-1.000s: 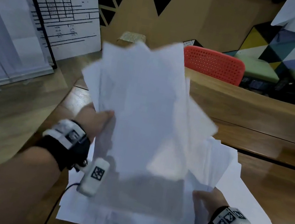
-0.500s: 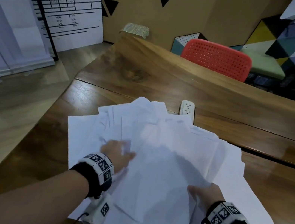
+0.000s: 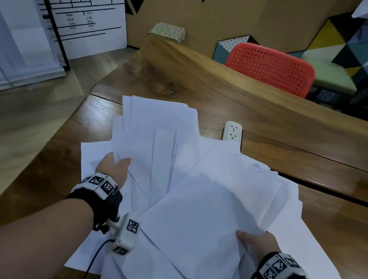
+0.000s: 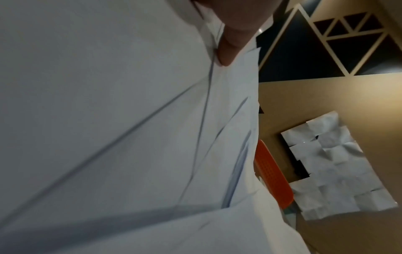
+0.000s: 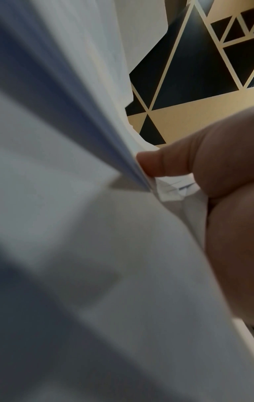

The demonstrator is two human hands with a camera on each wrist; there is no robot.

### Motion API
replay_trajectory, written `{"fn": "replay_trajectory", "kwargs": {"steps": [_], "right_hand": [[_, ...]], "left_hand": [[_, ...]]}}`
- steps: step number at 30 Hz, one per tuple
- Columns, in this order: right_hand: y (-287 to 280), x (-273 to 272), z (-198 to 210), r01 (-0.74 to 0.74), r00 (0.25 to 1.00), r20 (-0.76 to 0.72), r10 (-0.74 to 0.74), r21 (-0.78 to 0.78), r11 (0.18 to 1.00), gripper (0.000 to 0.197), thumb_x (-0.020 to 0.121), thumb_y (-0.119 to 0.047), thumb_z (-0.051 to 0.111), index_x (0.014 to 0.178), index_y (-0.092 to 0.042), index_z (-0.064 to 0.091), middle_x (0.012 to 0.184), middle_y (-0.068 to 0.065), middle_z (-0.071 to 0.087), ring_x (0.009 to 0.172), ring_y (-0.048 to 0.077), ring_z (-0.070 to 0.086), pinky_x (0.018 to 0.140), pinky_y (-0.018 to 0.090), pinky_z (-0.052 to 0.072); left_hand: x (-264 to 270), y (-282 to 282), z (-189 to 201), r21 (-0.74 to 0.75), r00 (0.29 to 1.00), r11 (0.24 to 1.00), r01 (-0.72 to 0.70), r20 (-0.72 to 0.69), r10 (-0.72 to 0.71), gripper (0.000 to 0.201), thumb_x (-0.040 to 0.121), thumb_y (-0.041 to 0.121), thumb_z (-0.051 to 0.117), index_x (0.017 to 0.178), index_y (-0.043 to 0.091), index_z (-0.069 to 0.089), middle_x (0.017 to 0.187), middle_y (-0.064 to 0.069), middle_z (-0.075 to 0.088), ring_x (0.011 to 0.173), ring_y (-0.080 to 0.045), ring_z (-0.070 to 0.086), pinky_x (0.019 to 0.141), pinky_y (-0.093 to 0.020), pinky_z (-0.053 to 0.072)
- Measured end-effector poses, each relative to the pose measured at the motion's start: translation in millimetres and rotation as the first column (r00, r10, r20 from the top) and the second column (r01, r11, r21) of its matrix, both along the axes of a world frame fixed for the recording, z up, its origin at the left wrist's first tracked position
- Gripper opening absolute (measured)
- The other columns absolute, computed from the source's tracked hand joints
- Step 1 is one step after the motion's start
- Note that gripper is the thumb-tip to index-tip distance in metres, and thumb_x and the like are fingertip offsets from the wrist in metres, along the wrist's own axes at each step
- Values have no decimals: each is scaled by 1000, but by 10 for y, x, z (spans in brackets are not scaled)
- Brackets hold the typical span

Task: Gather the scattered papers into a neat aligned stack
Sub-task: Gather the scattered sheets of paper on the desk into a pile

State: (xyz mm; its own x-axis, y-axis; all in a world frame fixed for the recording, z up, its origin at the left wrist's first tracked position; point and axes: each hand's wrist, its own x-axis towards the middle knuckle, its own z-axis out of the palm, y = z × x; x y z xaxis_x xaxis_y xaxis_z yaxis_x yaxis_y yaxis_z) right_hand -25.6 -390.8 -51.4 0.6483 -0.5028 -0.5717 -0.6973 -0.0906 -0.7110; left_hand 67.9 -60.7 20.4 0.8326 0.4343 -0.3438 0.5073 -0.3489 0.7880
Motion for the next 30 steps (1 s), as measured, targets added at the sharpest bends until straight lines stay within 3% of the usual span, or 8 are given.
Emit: {"fn": "replay_trajectory", "kwargs": {"steps": [5,10,14,17,20,24,27,30], "right_hand": [[16,4,34,1,1000,-11,-1,7,1000,44,72,-6,77,111,7,60,97,17,64,94,36,64,84,38,50],[19,-1,82,-21,999,-26,21,-16,1000,45,72,-9,77,111,8,60,101,18,66,92,33,64,81,36,50],[-9,1,133,-53,996,-71,53,2,999,42,74,-6,75,110,9,60,103,18,65,91,32,62,76,32,46],[-1,0,142,-54,996,-69,55,8,999,41,74,-4,74,110,10,60,102,18,64,92,31,61,75,32,47],[10,1,149,-38,998,-42,40,51,998,33,74,-1,74,104,7,62,96,16,64,86,30,61,61,28,47],[-16,-2,43,-24,999,-28,26,80,997,49,64,-12,80,107,3,62,102,19,67,96,37,65,88,46,53],[-89,23,-9,-44,999,-25,48,137,990,56,51,-20,82,99,1,63,92,17,71,86,33,67,81,43,55],[-57,20,227,5,998,-60,6,186,983,12,78,-8,66,73,-5,56,77,18,64,70,27,56,63,34,47]], "left_hand": [[34,-33,31,115,988,987,114,93,-125,32,92,12,44,124,9,47,119,-20,61,107,-37,56,85,-33,41],[195,-4,580,125,916,992,3,397,-53,32,91,15,47,122,9,52,119,-16,62,99,-25,56,81,-25,36],[407,141,1157,105,741,990,-95,672,0,42,86,19,50,126,4,51,123,-12,61,112,-24,58,90,-24,45],[478,171,1526,-84,545,990,-114,828,133,44,81,10,54,124,2,50,111,-1,63,99,-9,62,83,-13,49],[540,232,1699,-257,480,966,-28,844,238,51,73,10,53,122,-3,49,101,-5,65,83,-9,67,72,-19,53],[506,116,1592,-113,645,988,-103,749,153,39,72,19,57,108,5,59,87,3,63,77,-12,62,59,-16,43],[330,-190,1241,110,782,972,-209,615,98,36,78,36,44,91,7,59,82,-4,53,73,-20,53,55,-18,27],[233,-249,644,60,898,982,178,399,-187,41,75,33,52,102,4,60,89,-12,62,82,-26,62,64,-25,43]]}}
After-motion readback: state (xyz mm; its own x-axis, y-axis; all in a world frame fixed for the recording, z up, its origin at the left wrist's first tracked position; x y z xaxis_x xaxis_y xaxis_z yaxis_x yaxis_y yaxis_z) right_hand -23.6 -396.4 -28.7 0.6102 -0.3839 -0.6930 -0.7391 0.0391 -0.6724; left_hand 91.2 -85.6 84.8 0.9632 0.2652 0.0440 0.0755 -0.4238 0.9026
